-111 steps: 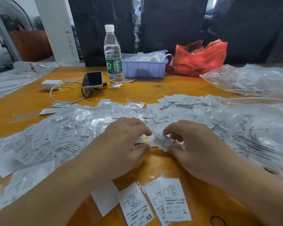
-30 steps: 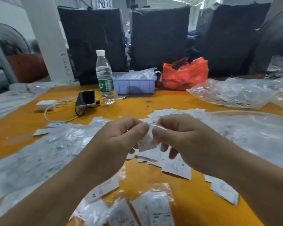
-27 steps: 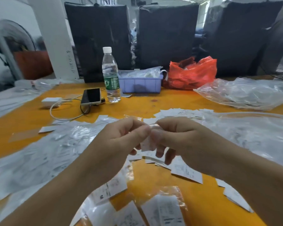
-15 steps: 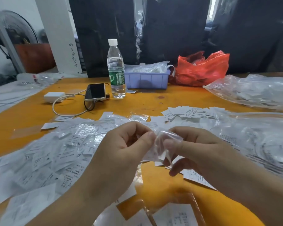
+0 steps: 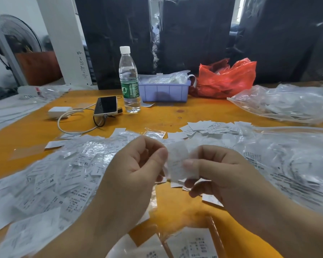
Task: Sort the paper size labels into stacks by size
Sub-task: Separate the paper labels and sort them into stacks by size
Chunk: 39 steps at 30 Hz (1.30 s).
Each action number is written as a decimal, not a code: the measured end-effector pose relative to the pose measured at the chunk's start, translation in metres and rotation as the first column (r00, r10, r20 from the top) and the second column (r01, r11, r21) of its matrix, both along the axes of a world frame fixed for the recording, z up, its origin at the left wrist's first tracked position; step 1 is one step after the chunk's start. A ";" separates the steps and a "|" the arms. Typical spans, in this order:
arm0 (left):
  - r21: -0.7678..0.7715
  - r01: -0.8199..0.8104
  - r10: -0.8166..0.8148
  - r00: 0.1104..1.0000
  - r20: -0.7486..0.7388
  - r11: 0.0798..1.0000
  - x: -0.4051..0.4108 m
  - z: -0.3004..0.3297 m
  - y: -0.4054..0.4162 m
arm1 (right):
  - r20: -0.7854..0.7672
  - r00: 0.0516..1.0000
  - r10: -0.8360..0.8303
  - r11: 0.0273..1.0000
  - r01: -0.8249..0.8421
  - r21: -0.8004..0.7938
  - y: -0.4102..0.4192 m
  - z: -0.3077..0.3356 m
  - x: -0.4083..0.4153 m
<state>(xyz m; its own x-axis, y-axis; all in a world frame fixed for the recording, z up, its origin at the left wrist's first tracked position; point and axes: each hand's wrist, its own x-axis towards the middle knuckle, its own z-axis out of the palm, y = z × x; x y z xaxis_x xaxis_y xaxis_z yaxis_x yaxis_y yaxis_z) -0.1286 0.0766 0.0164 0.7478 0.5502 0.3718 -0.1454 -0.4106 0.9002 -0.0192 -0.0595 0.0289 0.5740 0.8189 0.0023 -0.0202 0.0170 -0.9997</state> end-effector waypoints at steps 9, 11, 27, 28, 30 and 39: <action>-0.082 -0.156 0.161 0.985 0.057 0.984 -0.003 0.006 0.009 | -0.113 0.992 -0.058 0.982 0.077 0.171 -0.002 0.003 0.008; -0.077 -0.149 0.153 0.987 0.050 0.986 -0.003 0.007 0.008 | -0.109 0.992 -0.055 0.979 0.075 0.187 -0.003 0.004 0.007; -0.103 -0.055 0.061 0.997 0.056 0.993 -0.006 0.013 0.002 | 0.289 0.942 -0.173 0.985 0.162 0.059 -0.005 -0.001 0.000; -0.107 -0.044 0.050 0.997 0.055 0.993 -0.006 0.012 0.002 | 0.282 0.947 -0.152 0.988 0.156 0.008 -0.005 -0.003 0.001; -0.114 -0.017 0.023 0.998 0.052 0.993 -0.006 0.012 0.001 | 0.283 0.952 -0.119 0.989 0.138 -0.049 -0.004 -0.007 0.001; -0.178 0.106 -0.109 0.994 -0.007 0.978 -0.006 0.010 0.000 | 0.298 0.946 -0.131 0.986 0.093 0.138 -0.004 -0.003 -0.001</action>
<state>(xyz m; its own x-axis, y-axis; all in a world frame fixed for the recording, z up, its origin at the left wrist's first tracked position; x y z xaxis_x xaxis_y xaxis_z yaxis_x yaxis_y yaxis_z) -0.1345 0.0769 0.0267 0.8112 0.5225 0.2625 -0.1644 -0.2269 0.9599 -0.0202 -0.0636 0.0262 0.6182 0.7321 0.2862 0.2939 0.1224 -0.9480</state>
